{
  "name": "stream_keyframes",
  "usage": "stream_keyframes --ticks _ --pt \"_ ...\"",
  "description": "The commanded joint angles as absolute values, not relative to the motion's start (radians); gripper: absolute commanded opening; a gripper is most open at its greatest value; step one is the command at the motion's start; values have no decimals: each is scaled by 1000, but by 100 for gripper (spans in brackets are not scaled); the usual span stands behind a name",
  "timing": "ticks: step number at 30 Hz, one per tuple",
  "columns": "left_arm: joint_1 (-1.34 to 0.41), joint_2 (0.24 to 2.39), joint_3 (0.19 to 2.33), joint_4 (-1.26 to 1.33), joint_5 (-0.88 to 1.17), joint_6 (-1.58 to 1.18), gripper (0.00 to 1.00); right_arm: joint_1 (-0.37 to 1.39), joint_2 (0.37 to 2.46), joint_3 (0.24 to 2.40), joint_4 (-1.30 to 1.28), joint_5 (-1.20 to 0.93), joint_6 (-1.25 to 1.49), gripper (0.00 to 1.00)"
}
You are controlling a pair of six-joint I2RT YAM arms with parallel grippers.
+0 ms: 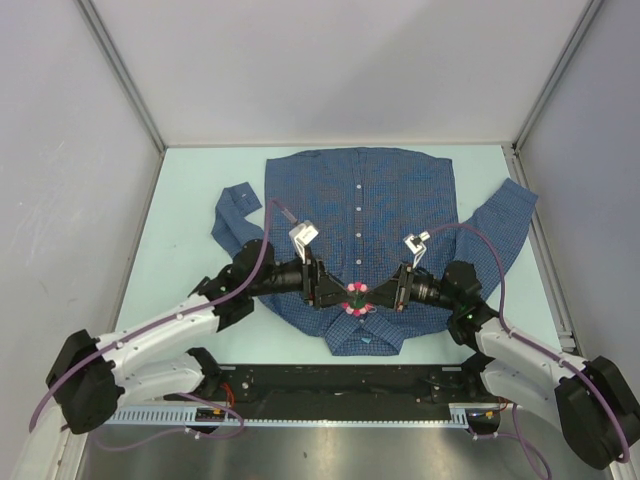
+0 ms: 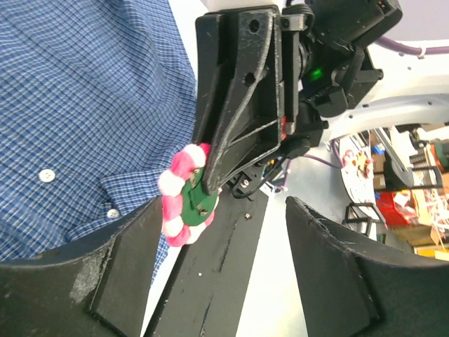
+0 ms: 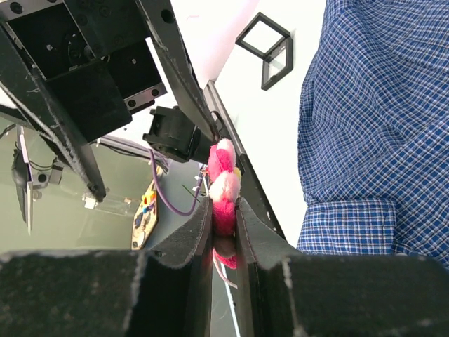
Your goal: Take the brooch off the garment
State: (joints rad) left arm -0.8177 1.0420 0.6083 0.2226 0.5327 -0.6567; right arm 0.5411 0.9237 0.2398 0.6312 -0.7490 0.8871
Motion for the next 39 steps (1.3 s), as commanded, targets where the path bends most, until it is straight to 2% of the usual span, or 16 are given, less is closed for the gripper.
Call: stream_keyframes --ticks 1,5,8,10,13,17,24,28,39 --pt "-807 1020 600 230 506 -669 75 541 928 275 678 -752 902 0" --pt "-845 1069 629 189 436 -638 72 541 928 281 681 -744 911 0" --pt "-893 1091 673 164 396 -606 60 542 930 284 678 -738 914 0" --pt "-902 1114 699 150 384 -594 59 540 930 284 675 -735 913 0" --pt "-907 1118 693 158 377 -598 58 540 933 284 676 -739 913 0" --pt "-911 1127 692 175 380 -606 46 540 928 284 672 -735 910 0" --pt "-916 1147 701 189 388 -612 40 540 925 284 673 -733 913 0" --pt "-916 1143 690 199 388 -617 32 538 914 284 660 -733 907 0" --pt "-916 1140 675 232 413 -632 27 540 914 284 655 -736 904 0"
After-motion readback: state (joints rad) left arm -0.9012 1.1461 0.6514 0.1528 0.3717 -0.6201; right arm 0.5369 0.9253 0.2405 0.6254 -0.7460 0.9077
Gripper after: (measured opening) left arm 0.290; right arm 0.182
